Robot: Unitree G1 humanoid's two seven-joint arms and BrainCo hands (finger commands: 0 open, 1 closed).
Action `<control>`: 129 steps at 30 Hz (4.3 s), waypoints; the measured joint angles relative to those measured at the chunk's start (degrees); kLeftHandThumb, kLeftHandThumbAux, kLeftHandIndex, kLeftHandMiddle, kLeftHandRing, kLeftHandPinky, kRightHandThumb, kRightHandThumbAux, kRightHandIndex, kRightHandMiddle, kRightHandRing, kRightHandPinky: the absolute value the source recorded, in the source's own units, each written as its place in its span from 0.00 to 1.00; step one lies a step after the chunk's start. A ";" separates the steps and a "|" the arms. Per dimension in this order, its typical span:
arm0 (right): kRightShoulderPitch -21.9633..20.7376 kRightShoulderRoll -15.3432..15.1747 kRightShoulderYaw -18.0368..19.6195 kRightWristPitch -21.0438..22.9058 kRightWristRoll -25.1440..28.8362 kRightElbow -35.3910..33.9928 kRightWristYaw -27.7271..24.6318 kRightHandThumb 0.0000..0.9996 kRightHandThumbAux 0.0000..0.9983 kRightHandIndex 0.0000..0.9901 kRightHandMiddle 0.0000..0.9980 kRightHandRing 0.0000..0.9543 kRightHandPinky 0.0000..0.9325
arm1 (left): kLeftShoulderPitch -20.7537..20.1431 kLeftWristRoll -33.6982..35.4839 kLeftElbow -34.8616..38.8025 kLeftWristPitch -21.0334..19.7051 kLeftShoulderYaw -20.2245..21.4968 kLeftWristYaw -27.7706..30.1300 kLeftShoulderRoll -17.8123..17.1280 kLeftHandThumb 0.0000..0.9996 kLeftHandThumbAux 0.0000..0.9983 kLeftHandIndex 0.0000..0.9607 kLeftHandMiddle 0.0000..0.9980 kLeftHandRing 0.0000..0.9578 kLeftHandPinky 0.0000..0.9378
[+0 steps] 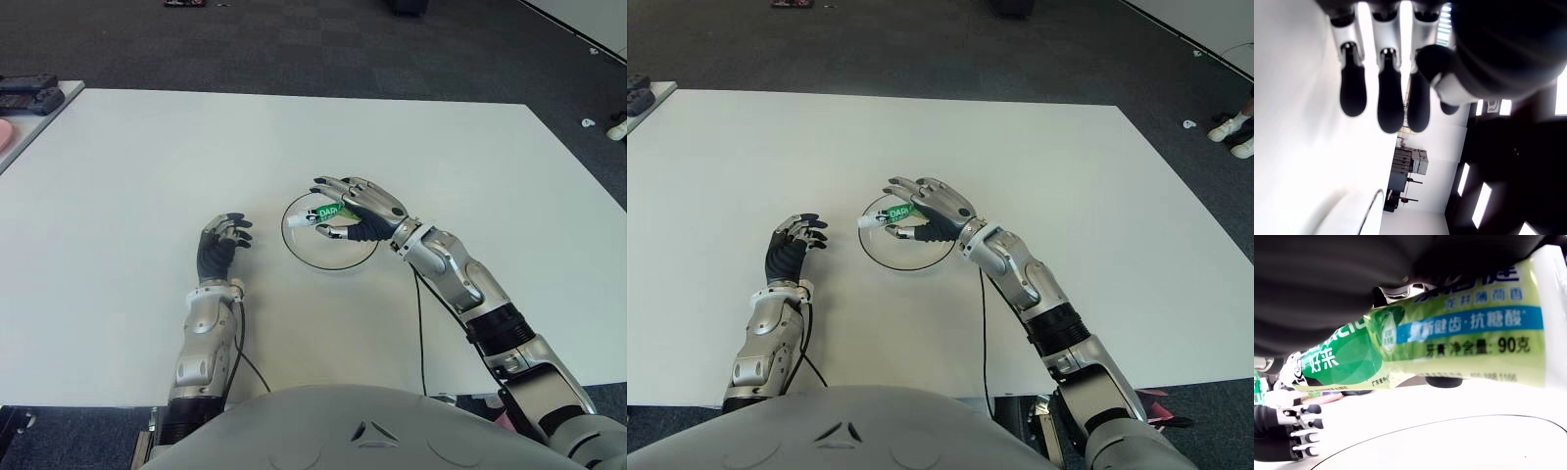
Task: Put the toothpaste on the table into the plate.
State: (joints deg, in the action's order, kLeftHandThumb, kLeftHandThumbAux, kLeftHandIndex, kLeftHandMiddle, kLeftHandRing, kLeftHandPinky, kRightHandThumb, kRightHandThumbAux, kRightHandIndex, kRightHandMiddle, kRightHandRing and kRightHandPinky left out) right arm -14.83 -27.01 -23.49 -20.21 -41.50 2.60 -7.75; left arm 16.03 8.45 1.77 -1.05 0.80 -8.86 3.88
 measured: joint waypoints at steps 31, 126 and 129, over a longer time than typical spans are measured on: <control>2.50 1.11 4.06 -0.08 9.90 -0.18 -3.42 0.43 0.20 0.00 0.00 0.00 0.00 | -0.03 -0.56 0.10 -0.21 -0.06 0.01 -0.01 0.83 0.68 0.42 0.51 0.64 0.62; 19.62 30.34 19.88 0.41 50.10 2.86 9.30 0.70 0.72 0.44 0.55 0.54 0.54 | 0.11 -0.15 0.57 -0.70 0.16 -0.05 -0.04 0.83 0.68 0.42 0.50 0.62 0.61; 19.73 30.38 20.11 0.40 51.06 3.02 9.55 0.70 0.72 0.44 0.56 0.55 0.55 | -0.01 -0.15 0.49 -0.70 0.19 -0.05 -0.05 0.83 0.68 0.42 0.50 0.61 0.61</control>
State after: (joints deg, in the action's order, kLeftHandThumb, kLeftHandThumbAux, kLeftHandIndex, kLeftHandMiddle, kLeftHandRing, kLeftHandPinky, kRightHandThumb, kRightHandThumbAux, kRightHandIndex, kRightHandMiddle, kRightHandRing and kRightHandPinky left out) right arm 4.90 3.37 -3.37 -19.81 9.56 5.61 1.80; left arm 16.02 8.30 2.26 -1.75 0.99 -8.91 3.83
